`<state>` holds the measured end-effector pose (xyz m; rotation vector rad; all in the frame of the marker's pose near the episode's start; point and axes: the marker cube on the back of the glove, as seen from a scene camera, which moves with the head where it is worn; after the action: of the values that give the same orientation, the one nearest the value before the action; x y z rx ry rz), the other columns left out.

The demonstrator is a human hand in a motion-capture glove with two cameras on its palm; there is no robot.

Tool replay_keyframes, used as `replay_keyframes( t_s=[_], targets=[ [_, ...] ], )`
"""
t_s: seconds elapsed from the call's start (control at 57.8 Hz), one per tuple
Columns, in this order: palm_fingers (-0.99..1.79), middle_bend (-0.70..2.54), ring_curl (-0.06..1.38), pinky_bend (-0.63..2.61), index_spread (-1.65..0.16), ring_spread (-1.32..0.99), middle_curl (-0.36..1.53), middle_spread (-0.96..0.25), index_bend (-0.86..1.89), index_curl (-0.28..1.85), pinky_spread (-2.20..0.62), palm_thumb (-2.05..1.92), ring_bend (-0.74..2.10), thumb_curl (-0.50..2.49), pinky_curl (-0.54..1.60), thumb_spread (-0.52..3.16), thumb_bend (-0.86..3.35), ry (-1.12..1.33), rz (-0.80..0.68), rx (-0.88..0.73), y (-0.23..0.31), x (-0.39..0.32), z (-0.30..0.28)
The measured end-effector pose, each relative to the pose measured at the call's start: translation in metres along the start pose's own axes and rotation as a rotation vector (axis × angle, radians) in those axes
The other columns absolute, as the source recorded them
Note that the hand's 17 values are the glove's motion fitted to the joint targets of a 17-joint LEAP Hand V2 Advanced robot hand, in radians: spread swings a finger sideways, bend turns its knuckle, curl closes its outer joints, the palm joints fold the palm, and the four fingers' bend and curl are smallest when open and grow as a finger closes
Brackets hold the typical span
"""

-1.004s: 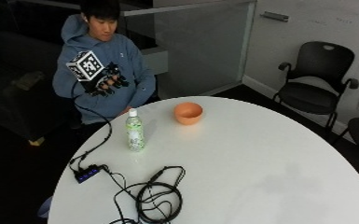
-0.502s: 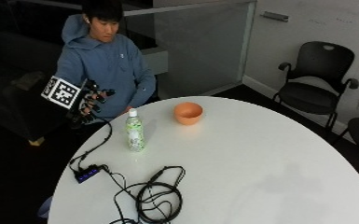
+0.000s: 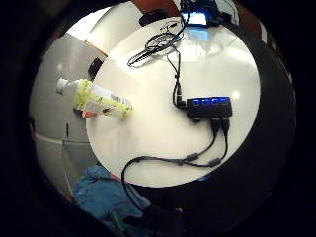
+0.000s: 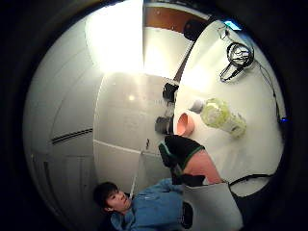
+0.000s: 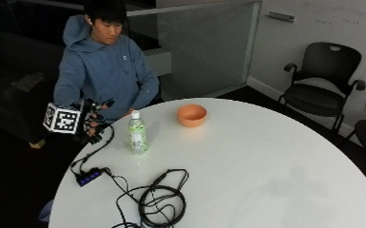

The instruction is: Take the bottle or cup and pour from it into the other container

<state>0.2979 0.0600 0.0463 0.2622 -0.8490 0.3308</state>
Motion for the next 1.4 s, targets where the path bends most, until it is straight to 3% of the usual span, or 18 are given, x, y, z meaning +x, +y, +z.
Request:
replay_keyframes(
  t_s=[0.831, 1.402],
  targets=[
    [0.02, 0.18, 0.31, 0.59, -0.41, 0.19, 0.29, 0.02, 0.14, 0.24, 0.27, 0.53, 0.52, 0.35, 0.27, 0.9, -0.03, -0.246, 0.012, -0.14, -0.031, 0.029, 0.11],
    [0.27, 0.18, 0.3, 0.6, -0.4, 0.2, 0.3, 0.1, 0.17, 0.26, 0.28, 0.65, 0.55, 0.37, 0.27, 0.83, -0.03, -0.517, -0.073, -0.032, -0.043, 0.021, 0.156]
  ],
)
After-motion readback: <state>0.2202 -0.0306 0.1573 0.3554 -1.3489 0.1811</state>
